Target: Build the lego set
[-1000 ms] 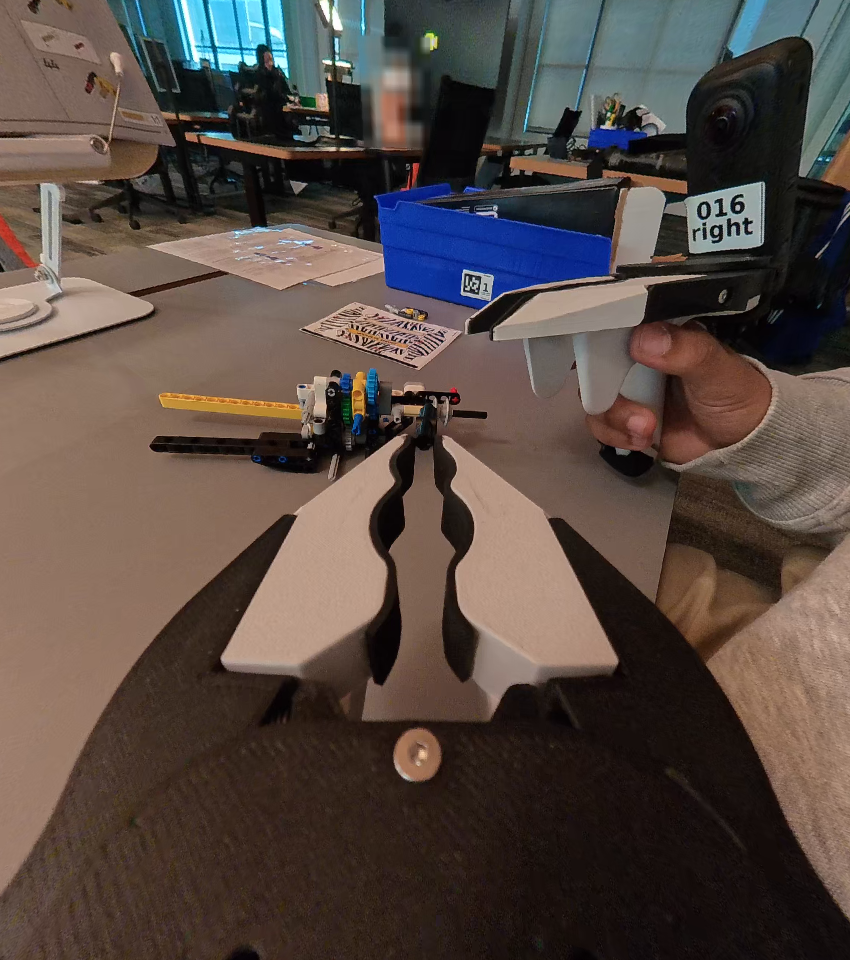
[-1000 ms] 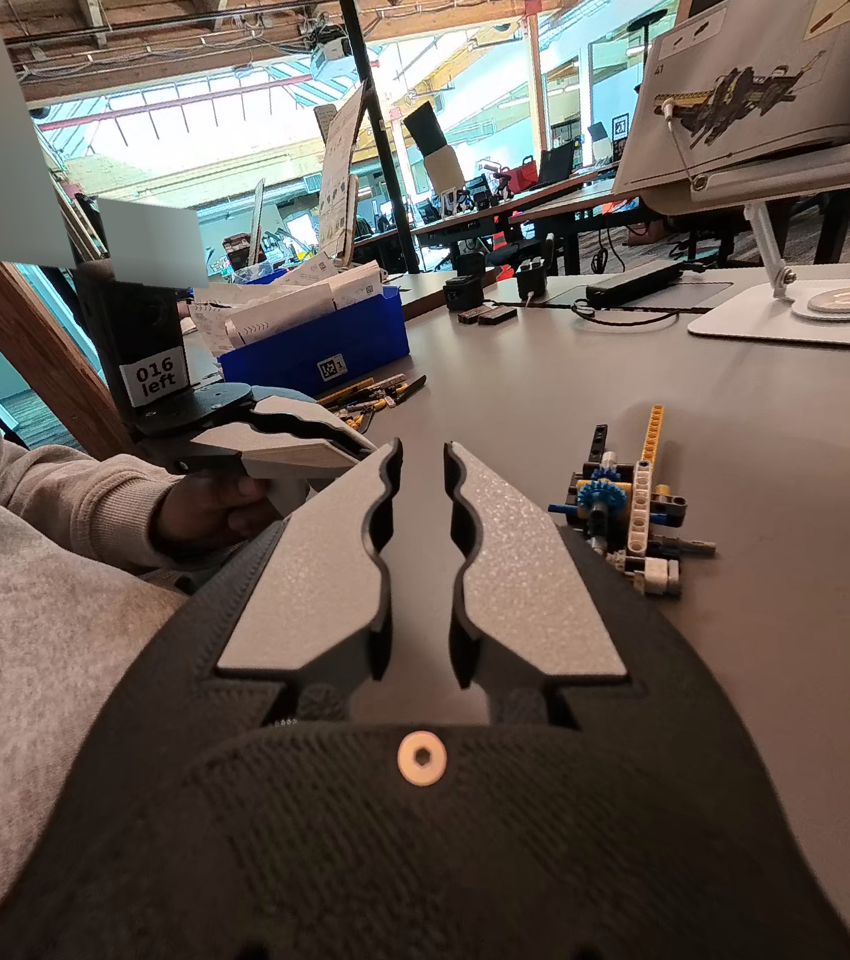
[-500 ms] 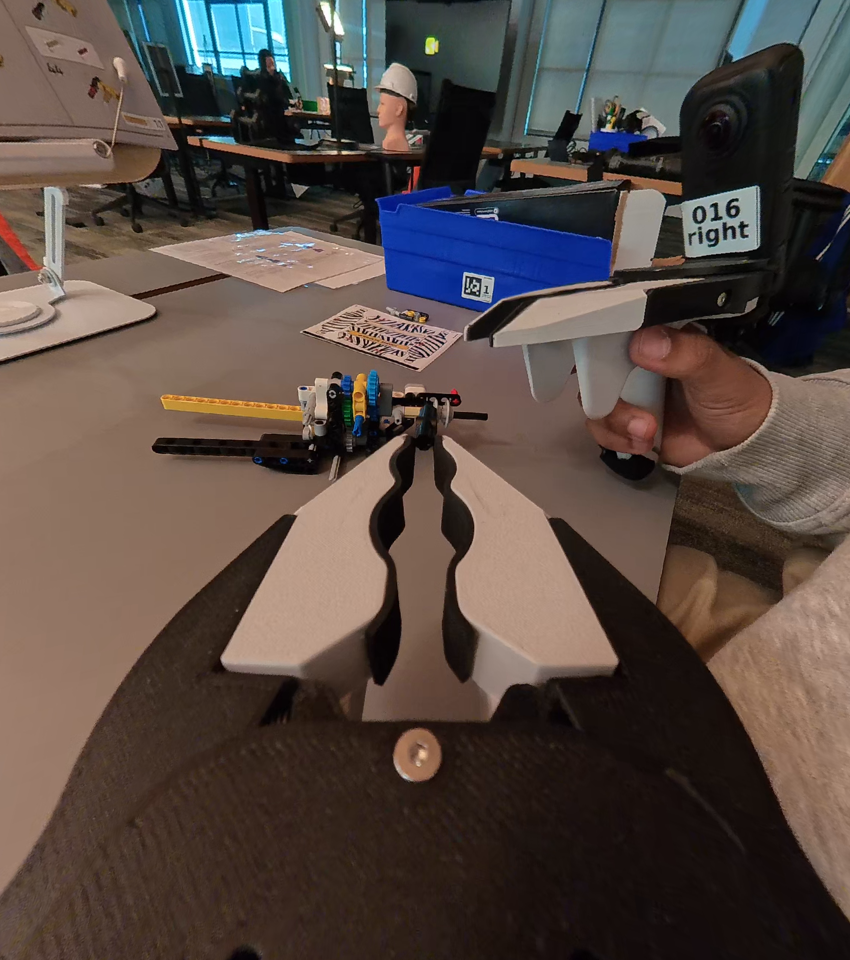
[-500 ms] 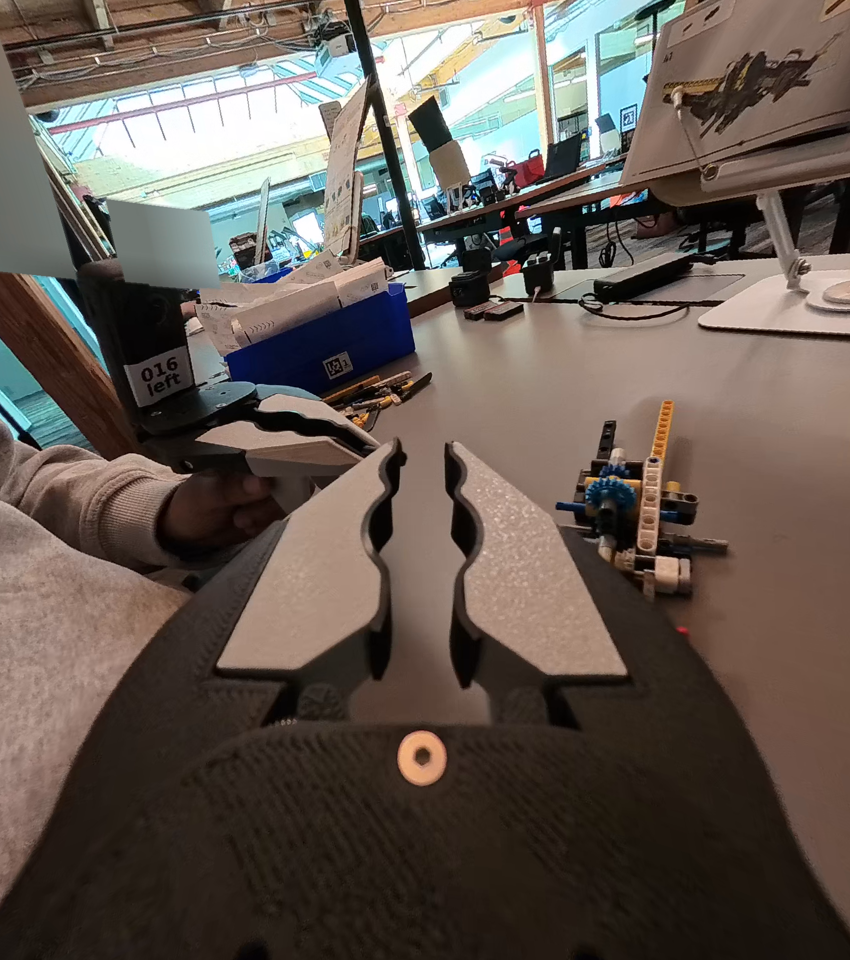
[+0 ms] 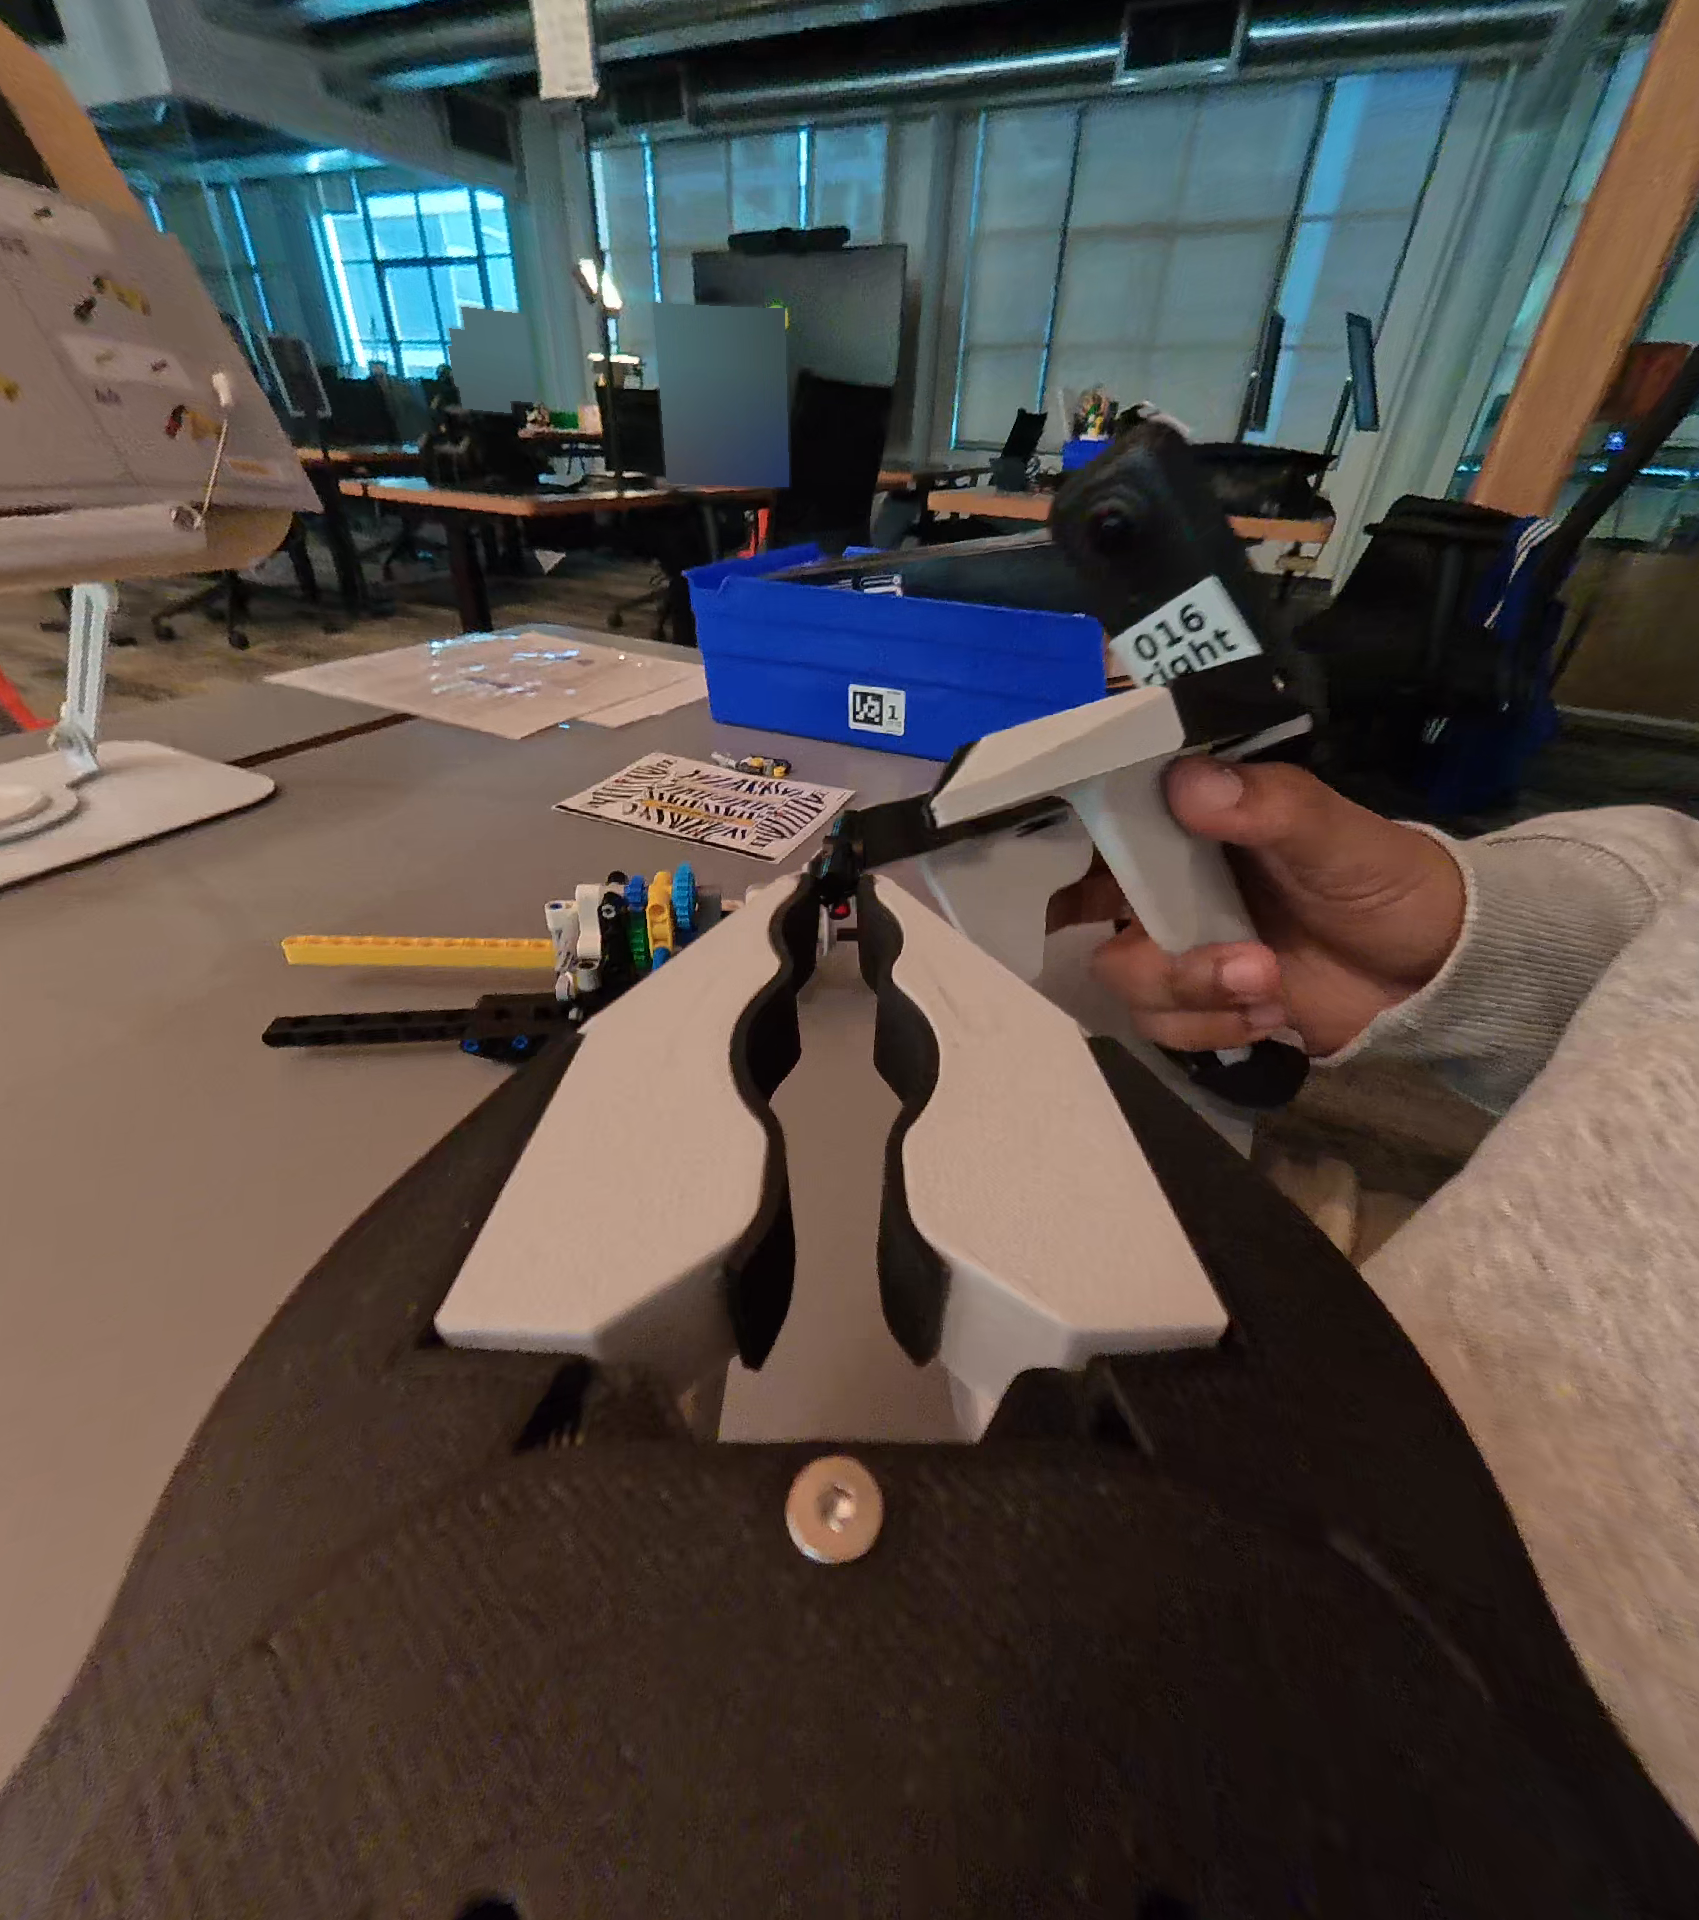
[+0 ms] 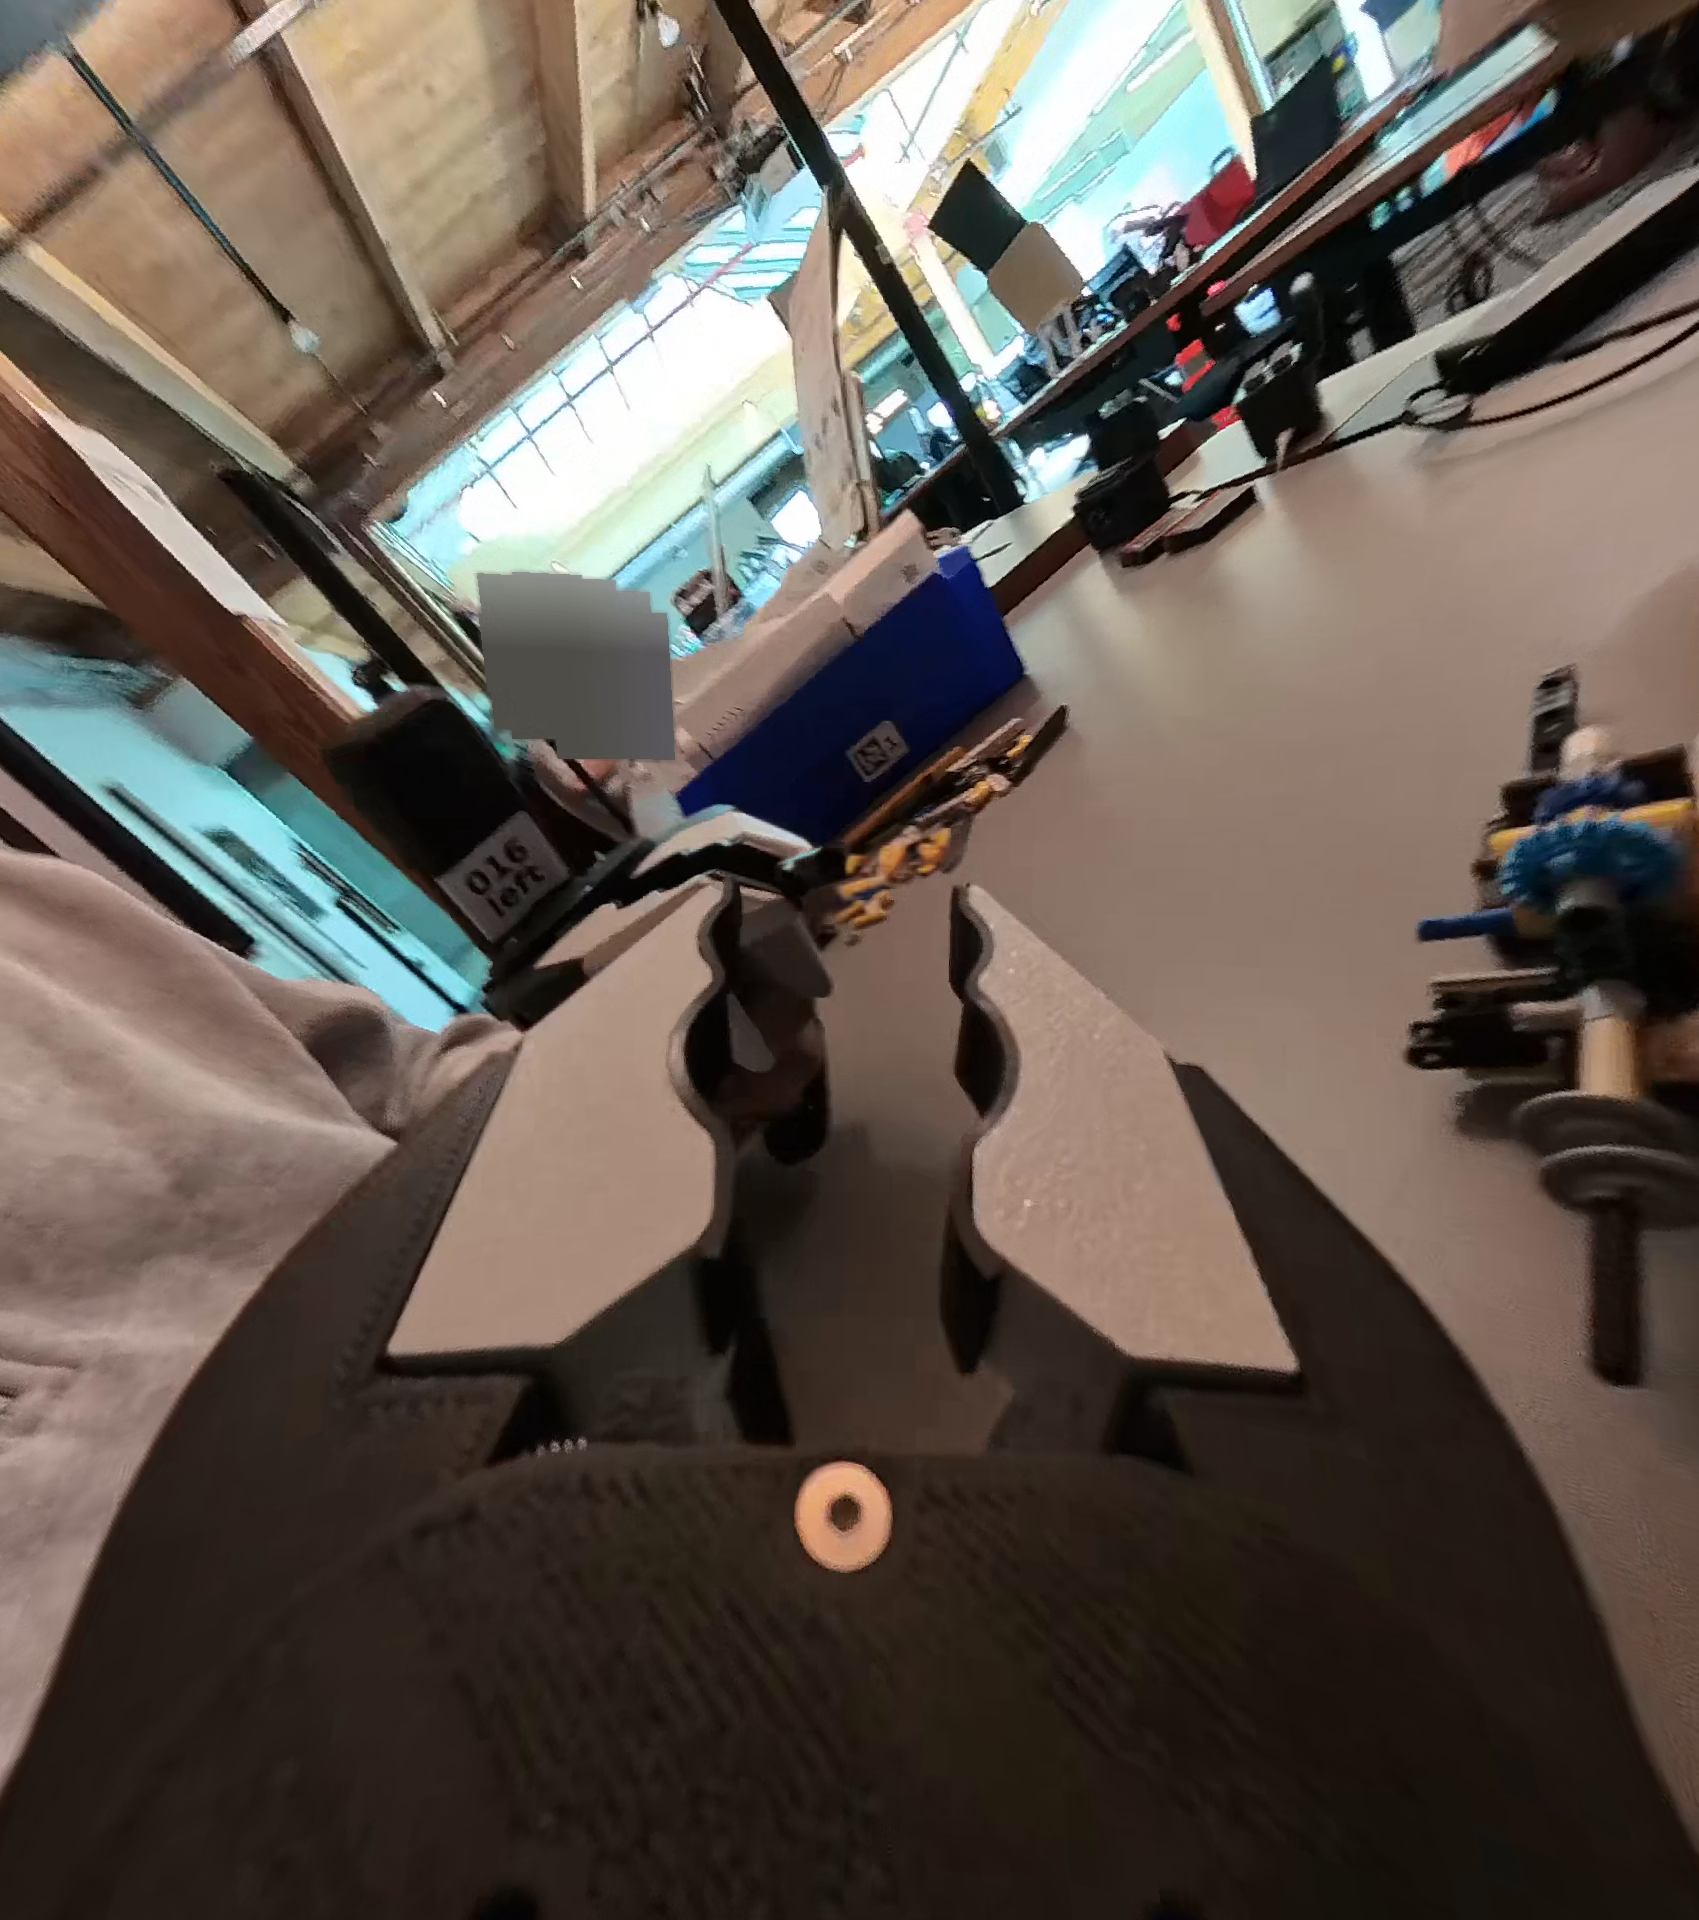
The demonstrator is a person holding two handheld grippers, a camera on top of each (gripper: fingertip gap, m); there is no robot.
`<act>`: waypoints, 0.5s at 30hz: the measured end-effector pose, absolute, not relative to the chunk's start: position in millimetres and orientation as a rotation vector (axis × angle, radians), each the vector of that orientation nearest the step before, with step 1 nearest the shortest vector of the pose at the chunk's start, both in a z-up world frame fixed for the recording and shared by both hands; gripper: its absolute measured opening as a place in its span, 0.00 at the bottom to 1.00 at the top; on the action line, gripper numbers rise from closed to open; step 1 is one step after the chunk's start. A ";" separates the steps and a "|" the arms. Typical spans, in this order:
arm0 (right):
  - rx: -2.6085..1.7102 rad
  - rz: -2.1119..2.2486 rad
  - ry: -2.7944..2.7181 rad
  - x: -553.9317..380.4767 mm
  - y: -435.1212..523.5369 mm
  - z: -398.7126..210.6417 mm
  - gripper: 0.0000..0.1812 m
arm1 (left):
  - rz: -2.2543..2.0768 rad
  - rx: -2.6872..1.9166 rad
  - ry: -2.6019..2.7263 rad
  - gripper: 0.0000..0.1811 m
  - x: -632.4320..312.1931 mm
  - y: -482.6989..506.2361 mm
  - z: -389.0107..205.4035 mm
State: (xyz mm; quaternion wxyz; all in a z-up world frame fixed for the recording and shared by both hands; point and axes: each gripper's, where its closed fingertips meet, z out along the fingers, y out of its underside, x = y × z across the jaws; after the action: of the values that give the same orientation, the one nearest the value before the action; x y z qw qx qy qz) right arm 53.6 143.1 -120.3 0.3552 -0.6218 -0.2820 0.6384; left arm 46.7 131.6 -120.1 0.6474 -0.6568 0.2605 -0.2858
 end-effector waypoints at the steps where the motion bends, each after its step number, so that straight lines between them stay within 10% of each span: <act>1: -1.613 1.705 -0.698 52.5 141.1 -119.9 0.20 | -0.650 -1.487 0.599 0.02 47.3 130.6 -119.6; 15: -1.643 2.024 -0.575 51.6 134.3 -122.1 0.11 | -0.692 -1.480 0.694 0.03 55.3 125.5 -126.4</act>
State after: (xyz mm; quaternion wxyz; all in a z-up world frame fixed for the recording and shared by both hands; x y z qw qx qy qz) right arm 51.6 134.3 -122.1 0.2337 -0.5985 -0.2095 0.7371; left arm 55.3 125.5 -126.4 0.6313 -0.6468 0.3030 -0.3022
